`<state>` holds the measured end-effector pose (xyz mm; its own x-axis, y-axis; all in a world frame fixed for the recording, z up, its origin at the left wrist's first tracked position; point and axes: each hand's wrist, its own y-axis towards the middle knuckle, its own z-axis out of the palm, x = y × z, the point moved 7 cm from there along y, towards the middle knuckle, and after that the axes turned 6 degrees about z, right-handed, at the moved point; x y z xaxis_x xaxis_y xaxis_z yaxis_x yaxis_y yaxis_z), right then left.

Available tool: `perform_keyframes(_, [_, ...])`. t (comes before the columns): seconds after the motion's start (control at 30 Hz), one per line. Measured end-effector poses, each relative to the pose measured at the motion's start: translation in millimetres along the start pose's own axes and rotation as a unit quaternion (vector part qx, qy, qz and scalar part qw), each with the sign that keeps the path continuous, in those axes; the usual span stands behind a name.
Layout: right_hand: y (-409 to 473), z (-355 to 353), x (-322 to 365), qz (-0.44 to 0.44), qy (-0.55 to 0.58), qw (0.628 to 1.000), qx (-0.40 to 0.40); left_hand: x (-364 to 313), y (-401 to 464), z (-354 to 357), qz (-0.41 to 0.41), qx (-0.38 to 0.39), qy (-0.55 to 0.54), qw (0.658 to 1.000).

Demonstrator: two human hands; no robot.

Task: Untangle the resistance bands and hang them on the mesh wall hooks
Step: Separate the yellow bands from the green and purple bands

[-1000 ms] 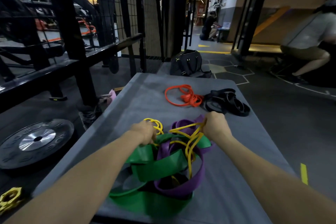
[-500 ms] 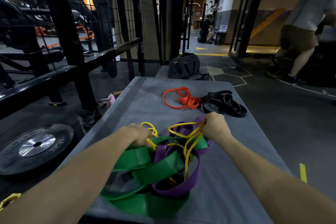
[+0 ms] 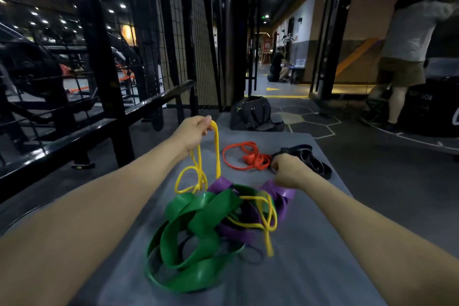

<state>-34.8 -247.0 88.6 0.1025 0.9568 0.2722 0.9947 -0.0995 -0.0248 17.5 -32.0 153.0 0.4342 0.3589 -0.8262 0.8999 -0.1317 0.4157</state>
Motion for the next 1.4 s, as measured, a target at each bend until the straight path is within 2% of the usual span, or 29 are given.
perform_keyframes(0.07, [0, -14, 24, -0.044, 0.072, 0.996, -0.036, -18, 2, 3, 0.003, 0.001, -0.058, 0.998])
perform_keyframes(0.2, [10, -8, 64, -0.085, 0.224, 0.971, -0.013, -49, 3, 5, -0.005, -0.010, -0.163, 0.987])
perform_keyframes(0.4, [14, 15, 78, -0.092, 0.190, 0.977, -0.014, -82, 5, -11, -0.004, -0.045, -0.302, 0.952])
perform_keyframes(0.6, [15, -22, 65, -0.067, 0.286, 0.953, -0.072, -44, -7, -15, -0.043, -0.032, -0.152, 0.987])
perform_keyframes(0.73, [10, -63, 56, -0.084, 0.377, 0.913, -0.135, -14, -14, 5, -0.050, 0.013, -0.065, 0.997])
perform_keyframes(0.83, [12, -86, 45, -0.080, 0.437, 0.881, -0.163, -9, -19, 27, -0.046, 0.044, -0.042, 0.997])
perform_keyframes(1.0, [9, -112, 43, -0.099, 0.499, 0.846, -0.162, -13, -31, 83, -0.015, 0.179, 0.018, 0.984])
perform_keyframes(1.07, [7, -118, 41, -0.096, 0.546, 0.817, -0.158, -16, -33, 94, -0.002, 0.184, 0.038, 0.982])
perform_keyframes(1.17, [5, -123, 36, -0.096, 0.596, 0.782, -0.155, -15, -36, 101, -0.045, 0.190, -0.039, 0.980])
perform_keyframes(1.23, [9, -115, 34, -0.091, 0.592, 0.789, -0.136, -10, -37, 91, -0.080, 0.169, -0.080, 0.979])
perform_keyframes(1.27, [11, -108, 32, -0.086, 0.565, 0.810, -0.129, -6, -34, 81, -0.088, 0.145, -0.074, 0.983])
perform_keyframes(1.37, [21, -67, 28, -0.063, 0.372, 0.921, -0.095, 2, -24, 48, -0.113, 0.052, -0.090, 0.988])
perform_keyframes(1.4, [21, -52, 29, -0.062, 0.320, 0.943, -0.070, 3, -22, 40, -0.122, 0.032, -0.111, 0.986])
